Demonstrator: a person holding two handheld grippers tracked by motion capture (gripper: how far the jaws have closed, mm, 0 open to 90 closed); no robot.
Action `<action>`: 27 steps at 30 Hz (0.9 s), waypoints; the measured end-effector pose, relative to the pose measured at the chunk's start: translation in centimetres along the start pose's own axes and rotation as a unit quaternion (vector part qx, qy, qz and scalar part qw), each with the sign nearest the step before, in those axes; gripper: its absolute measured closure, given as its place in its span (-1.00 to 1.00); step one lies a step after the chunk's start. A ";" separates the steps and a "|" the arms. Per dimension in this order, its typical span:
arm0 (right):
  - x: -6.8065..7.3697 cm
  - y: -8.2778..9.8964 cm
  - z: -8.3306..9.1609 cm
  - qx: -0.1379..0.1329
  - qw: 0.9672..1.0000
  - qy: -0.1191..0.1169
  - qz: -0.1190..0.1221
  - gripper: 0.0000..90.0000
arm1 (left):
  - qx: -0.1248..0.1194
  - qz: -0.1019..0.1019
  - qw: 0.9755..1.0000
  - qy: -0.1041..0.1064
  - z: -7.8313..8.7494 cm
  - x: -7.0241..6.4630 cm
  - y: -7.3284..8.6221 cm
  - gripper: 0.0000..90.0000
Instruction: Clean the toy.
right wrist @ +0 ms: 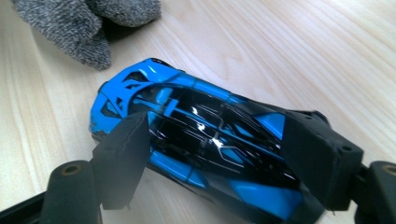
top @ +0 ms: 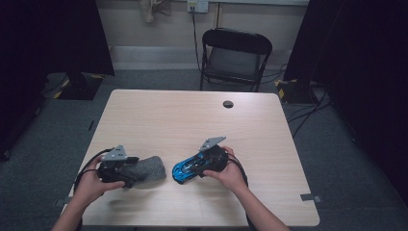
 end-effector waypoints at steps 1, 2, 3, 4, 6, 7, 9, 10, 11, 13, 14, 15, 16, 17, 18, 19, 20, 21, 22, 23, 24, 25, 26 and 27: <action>0.0 -0.1 -0.1 0.001 1.000 -0.002 0.001 -0.46 | 0.004 -0.004 1.000 0.001 -0.6 -0.1 -0.1 -0.55; 0.1 -0.2 -0.1 0.000 1.000 -0.002 0.002 -0.46 | 0.010 -0.008 1.000 0.003 -1.2 -0.2 -0.1 -0.54; 0.0 -0.3 -0.2 -0.001 1.000 -0.003 0.002 -0.46 | 0.015 -0.011 1.000 0.008 -1.6 -0.3 -0.1 -0.56; 0.0 -0.4 -0.2 -0.004 1.000 -0.004 0.002 -0.46 | 0.019 -0.010 1.000 0.009 -2.0 -0.4 0.0 -0.56; 0.1 -0.6 -0.4 -0.004 1.000 -0.008 0.004 -0.46 | 0.031 -0.008 0.999 0.010 -2.6 -0.4 0.1 -0.53; 0.1 -0.6 -0.5 -0.004 1.000 -0.007 0.006 -0.46 | 0.034 -0.006 0.999 0.008 -2.8 -0.4 0.2 -0.51; 0.1 -0.5 -0.7 -0.003 1.000 -0.005 0.010 -0.46 | 0.035 0.005 0.999 0.006 -3.2 -0.3 0.3 -0.45; 0.2 -0.4 -0.8 -0.001 1.000 -0.005 0.010 -0.47 | 0.039 0.002 0.999 0.005 -3.3 -0.3 0.4 -0.40; 0.1 -0.2 -1.0 -0.003 1.000 0.001 0.013 -0.50 | 0.046 -0.001 0.999 0.000 -3.4 -0.3 0.5 -0.30; 0.1 -0.2 -1.1 -0.007 1.000 0.002 0.009 -0.53 | 0.053 -0.006 0.999 -0.001 -3.6 -0.6 0.6 -0.23; 0.2 -0.2 -1.1 -0.006 1.000 0.003 0.012 -0.55 | 0.055 -0.006 0.998 -0.005 -3.7 -0.6 0.6 -0.19; 0.3 -0.2 -1.2 -0.002 1.000 0.006 0.018 -0.57 | 0.056 -0.004 0.998 -0.006 -3.7 -0.7 0.6 -0.09; 0.4 -0.2 -1.2 0.003 1.000 0.009 0.026 -0.59 | 0.060 -0.001 0.998 -0.007 -3.7 -0.7 0.6 0.01; 0.5 -0.2 -1.3 0.007 0.999 0.012 0.034 -0.59 | 0.063 0.006 0.998 -0.006 -3.5 -0.8 0.5 0.11; 0.6 -0.3 -1.3 0.008 0.999 0.015 0.038 -0.59 | 0.065 0.010 0.998 -0.004 -3.5 -0.9 0.5 0.26; 0.7 -0.3 -1.3 0.009 0.999 0.016 0.040 -0.58 | 0.066 0.015 0.998 -0.002 -3.4 -0.9 0.4 0.38; 0.7 -0.3 -1.3 0.008 0.999 0.015 0.039 -0.56 | 0.069 0.014 0.998 -0.001 -3.2 -1.0 0.2 0.45; 0.8 -0.4 -1.2 0.005 0.999 0.011 0.035 -0.54 | 0.068 0.008 0.998 0.004 -2.9 -1.1 0.0 0.52; 0.8 -0.6 -1.1 -0.002 0.999 0.008 0.035 -0.54 | 0.066 0.008 0.998 0.008 -2.6 -1.2 -0.3 0.57; 0.8 -0.7 -1.0 -0.004 0.999 0.009 0.036 -0.53 | 0.064 0.010 0.998 0.012 -2.4 -1.4 -0.6 0.59; 0.8 -0.8 -0.9 -0.006 0.999 0.011 0.036 -0.53 | 0.060 0.015 0.998 0.020 -2.0 -1.6 -0.9 0.60; 0.7 -0.9 -0.9 -0.009 0.999 0.011 0.034 -0.53 | 0.053 0.017 0.998 0.026 -1.8 -1.9 -1.2 0.61; 0.7 -1.0 -0.9 -0.008 0.999 0.010 0.033 -0.53 | 0.048 0.016 0.998 0.032 -1.7 -2.2 -1.5 0.62; 0.7 -1.0 -0.9 -0.009 0.999 0.010 0.033 -0.53 | 0.049 0.011 0.998 0.036 -1.8 -2.6 -1.6 0.62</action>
Point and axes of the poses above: each handheld gripper's, and its own axes: z roughly backward along the jaws, y roughly out of its underside, x roughly to its left, the point moved 4 cm from there along -z, roughly forward along the jaws, and after that the axes turned 2 degrees about x, right-handed, at the moved point
